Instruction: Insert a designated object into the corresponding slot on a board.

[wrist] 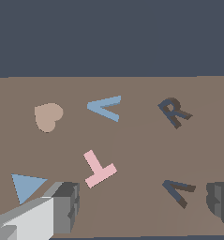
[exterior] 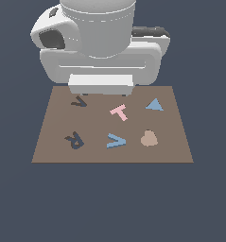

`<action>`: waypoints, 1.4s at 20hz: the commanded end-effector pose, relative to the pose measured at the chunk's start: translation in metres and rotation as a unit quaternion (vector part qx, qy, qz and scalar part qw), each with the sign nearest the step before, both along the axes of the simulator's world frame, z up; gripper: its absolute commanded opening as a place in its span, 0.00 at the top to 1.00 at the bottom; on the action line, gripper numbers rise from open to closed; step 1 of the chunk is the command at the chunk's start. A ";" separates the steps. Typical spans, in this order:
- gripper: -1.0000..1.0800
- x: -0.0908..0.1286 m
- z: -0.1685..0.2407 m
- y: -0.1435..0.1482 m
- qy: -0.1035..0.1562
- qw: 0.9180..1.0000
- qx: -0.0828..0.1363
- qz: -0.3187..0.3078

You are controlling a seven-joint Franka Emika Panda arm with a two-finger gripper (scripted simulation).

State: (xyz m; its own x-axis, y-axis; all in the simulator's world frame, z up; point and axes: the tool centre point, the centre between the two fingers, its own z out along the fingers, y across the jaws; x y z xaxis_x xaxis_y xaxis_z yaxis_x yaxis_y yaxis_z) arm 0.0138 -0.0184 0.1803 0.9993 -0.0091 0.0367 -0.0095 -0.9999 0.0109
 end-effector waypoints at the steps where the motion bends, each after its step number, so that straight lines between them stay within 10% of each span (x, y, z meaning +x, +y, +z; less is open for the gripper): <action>1: 0.04 0.000 0.000 0.000 0.000 1.000 0.000 0.000; 18: 0.04 0.011 -0.017 -0.003 0.002 0.995 -0.001 0.095; 28: 0.04 0.030 -0.044 -0.003 0.006 0.969 -0.002 0.245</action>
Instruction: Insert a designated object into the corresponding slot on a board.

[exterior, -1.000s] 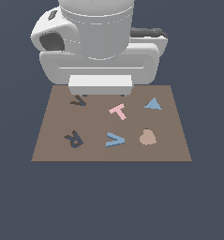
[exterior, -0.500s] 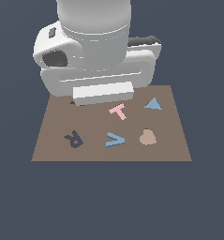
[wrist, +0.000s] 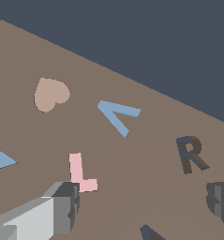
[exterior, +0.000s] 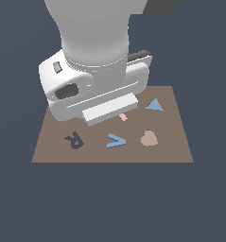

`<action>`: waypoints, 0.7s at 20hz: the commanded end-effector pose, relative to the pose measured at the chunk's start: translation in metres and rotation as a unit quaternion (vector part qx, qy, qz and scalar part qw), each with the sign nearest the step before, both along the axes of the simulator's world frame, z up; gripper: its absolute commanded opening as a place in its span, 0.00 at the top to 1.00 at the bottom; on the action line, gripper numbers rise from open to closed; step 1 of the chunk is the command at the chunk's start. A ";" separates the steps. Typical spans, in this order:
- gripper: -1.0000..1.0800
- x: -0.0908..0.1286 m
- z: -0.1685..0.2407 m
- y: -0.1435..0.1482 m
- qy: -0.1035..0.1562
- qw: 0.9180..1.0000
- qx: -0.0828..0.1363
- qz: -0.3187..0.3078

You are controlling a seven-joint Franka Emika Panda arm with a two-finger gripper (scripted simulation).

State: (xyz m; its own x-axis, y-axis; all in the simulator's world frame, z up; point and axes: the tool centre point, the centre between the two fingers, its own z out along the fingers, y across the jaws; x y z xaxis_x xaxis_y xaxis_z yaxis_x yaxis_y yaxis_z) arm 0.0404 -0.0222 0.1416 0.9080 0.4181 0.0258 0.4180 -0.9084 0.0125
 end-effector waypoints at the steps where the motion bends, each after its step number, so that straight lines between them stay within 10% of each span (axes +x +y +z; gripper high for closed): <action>1: 0.04 0.006 -0.008 0.001 0.001 0.999 0.000 0.047; 14: 0.04 0.034 -0.055 0.015 0.007 0.952 -0.003 0.305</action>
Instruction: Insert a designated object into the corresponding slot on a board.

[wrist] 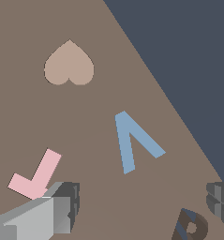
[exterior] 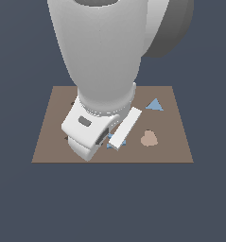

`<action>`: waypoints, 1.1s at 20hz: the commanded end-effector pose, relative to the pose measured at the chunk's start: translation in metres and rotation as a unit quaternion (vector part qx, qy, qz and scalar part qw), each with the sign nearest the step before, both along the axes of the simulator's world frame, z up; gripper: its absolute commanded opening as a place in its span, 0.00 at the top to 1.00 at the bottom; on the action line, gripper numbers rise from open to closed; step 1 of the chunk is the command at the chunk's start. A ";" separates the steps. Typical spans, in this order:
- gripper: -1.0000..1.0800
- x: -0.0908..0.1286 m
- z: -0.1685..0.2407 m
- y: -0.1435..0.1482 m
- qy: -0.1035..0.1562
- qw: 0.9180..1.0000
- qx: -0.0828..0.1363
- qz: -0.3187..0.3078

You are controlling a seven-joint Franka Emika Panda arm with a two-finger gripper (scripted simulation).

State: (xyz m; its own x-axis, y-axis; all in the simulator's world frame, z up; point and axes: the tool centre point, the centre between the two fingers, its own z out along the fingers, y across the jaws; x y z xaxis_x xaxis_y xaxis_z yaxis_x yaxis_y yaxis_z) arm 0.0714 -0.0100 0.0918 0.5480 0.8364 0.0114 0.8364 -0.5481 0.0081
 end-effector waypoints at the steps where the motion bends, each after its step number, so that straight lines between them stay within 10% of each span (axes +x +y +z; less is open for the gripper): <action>1: 0.04 0.004 -0.008 0.004 0.001 0.999 -0.001 0.047; 22: 0.04 0.017 -0.042 0.023 0.006 0.972 -0.004 0.235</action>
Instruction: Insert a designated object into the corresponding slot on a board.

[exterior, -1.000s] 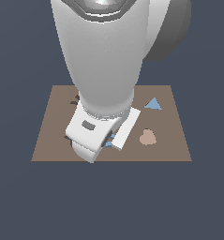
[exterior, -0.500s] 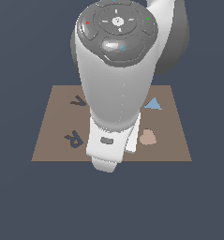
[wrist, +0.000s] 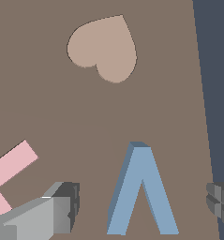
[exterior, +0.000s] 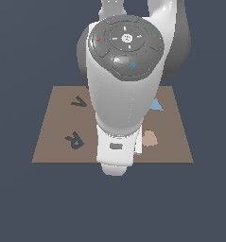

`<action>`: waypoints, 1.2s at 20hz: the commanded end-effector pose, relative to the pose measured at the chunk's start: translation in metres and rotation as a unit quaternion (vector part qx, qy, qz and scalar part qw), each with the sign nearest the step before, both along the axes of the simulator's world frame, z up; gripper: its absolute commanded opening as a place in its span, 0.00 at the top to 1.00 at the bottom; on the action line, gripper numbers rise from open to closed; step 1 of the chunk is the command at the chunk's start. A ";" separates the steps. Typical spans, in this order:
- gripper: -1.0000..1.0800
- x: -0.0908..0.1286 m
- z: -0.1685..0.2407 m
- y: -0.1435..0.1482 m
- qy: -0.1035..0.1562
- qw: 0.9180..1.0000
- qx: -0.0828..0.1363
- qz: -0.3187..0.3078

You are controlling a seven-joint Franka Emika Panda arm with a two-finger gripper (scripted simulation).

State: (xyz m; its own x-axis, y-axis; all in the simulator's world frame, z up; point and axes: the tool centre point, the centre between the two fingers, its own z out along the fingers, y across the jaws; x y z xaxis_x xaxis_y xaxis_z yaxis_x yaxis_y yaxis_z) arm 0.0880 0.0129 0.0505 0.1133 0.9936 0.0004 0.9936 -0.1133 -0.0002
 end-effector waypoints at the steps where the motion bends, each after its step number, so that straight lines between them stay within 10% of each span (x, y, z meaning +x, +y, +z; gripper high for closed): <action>1: 0.04 0.000 0.000 0.000 0.000 1.000 0.000 0.004; 12: 0.04 0.000 -0.021 0.000 0.000 1.000 0.000 0.004; 13: 1.00 0.000 -0.021 0.000 0.000 1.000 0.000 0.004; 24: 1.00 0.000 -0.020 0.000 0.000 1.000 0.000 0.004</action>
